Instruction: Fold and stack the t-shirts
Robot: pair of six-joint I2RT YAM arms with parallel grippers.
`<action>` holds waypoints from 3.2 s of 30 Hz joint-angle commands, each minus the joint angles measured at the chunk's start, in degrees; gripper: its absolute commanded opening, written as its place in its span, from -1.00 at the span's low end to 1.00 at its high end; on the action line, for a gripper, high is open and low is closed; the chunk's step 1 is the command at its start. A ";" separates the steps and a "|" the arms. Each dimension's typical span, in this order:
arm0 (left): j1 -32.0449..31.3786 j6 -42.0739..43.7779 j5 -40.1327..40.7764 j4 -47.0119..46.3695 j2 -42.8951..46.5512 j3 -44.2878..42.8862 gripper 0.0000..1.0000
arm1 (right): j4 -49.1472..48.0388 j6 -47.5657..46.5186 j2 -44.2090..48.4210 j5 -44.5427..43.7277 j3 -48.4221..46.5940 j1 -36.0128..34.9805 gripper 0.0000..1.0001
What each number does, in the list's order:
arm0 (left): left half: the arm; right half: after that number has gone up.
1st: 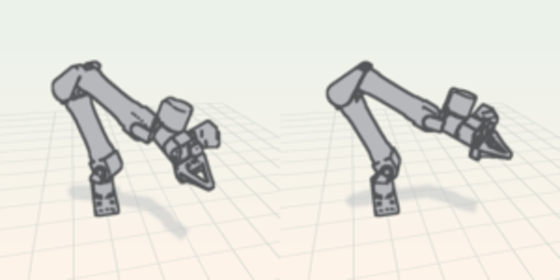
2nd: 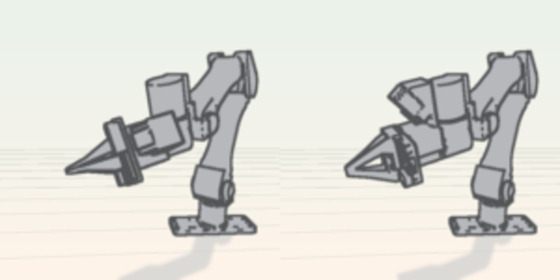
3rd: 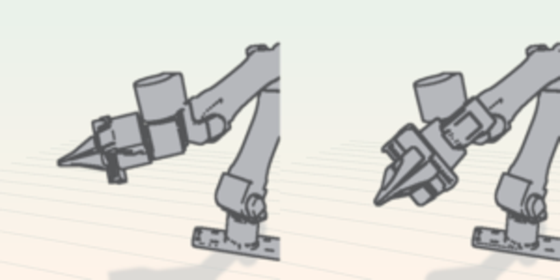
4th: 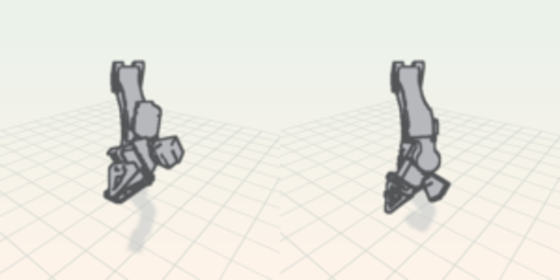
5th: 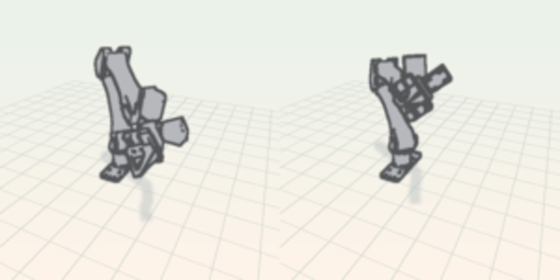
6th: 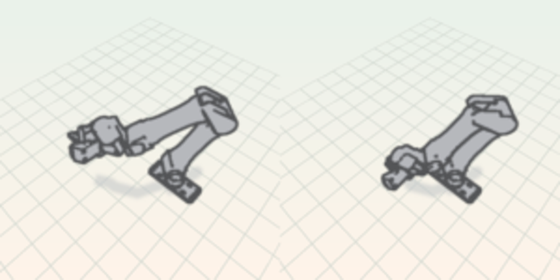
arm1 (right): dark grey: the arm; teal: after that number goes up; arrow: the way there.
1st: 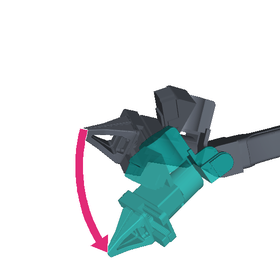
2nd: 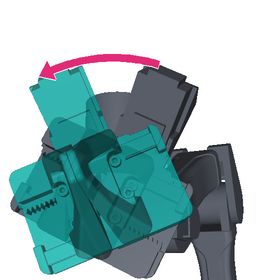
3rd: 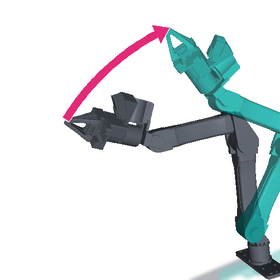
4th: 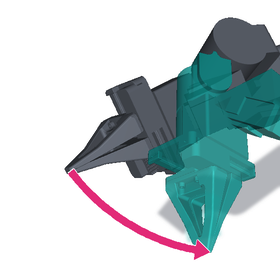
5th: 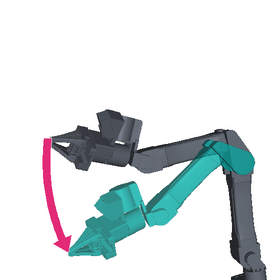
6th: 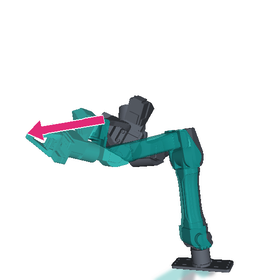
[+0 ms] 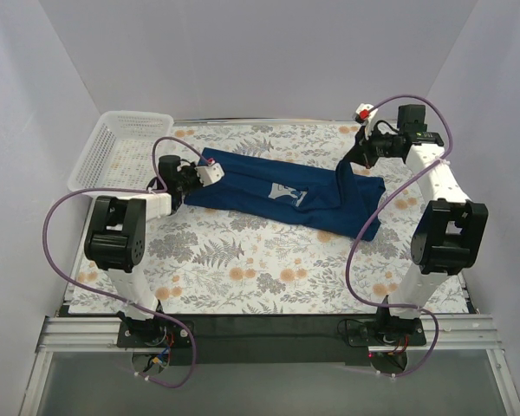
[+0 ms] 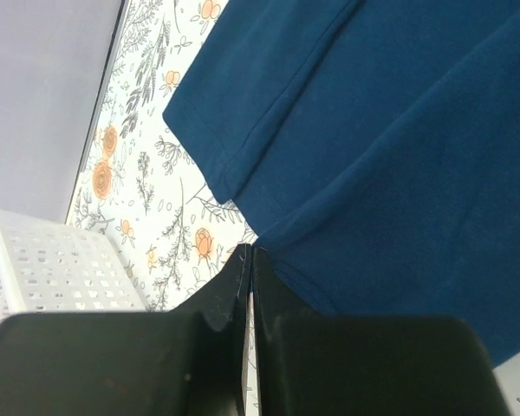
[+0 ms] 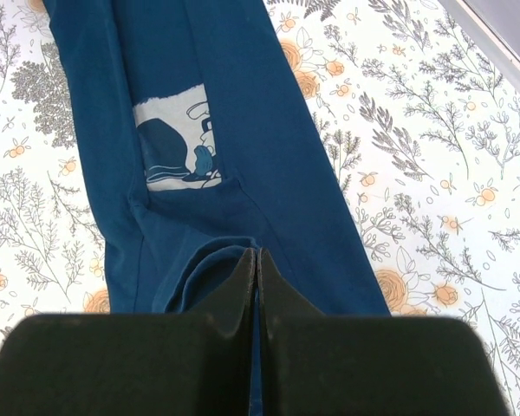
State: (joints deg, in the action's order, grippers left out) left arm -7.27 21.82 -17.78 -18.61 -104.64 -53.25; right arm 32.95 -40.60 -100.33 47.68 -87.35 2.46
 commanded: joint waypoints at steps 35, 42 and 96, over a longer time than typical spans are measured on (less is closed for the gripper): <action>-1.43 3.40 2.22 -10.56 -4.08 -4.67 -1.00 | -3.94 6.50 -9.09 -6.81 -12.85 -8.08 -0.97; -1.52 2.61 4.33 -17.15 -5.40 -4.14 -1.00 | -7.27 7.81 -7.16 -9.97 -8.37 -7.38 -0.97; -1.43 -1.43 3.19 -25.86 1.37 8.61 -1.00 | -12.91 4.12 18.70 -9.88 20.48 -7.47 -0.97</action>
State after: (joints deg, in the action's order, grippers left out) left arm -8.75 19.77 -14.96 -42.50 -102.76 -41.87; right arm 25.04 -38.87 -78.39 39.18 -61.14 -5.30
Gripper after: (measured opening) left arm 0.012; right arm 0.019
